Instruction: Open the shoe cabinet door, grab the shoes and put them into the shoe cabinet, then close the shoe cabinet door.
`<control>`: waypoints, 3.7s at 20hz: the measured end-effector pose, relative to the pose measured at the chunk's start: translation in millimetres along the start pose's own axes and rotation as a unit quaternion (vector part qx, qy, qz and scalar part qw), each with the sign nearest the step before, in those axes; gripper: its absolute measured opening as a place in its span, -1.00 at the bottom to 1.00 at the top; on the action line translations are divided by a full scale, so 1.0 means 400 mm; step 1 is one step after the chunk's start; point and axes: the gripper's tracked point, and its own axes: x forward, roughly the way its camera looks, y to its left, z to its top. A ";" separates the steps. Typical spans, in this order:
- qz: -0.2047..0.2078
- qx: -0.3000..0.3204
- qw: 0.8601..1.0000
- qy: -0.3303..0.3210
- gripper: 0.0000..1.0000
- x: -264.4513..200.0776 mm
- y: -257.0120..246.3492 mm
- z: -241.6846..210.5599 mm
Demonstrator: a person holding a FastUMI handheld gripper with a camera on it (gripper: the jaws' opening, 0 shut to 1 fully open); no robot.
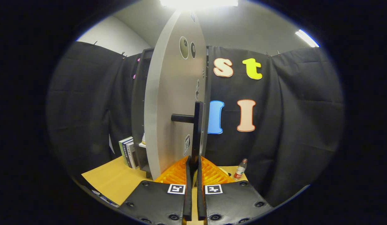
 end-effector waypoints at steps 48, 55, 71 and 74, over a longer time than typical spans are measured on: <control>0.118 0.026 0.977 0.174 0.97 0.128 0.329 -0.567; 0.127 -0.001 0.951 0.281 0.97 0.124 0.359 -0.776; 0.122 -0.027 0.901 0.415 0.49 0.131 0.376 -0.946; 0.116 -0.064 0.899 0.418 0.17 0.128 0.363 -0.944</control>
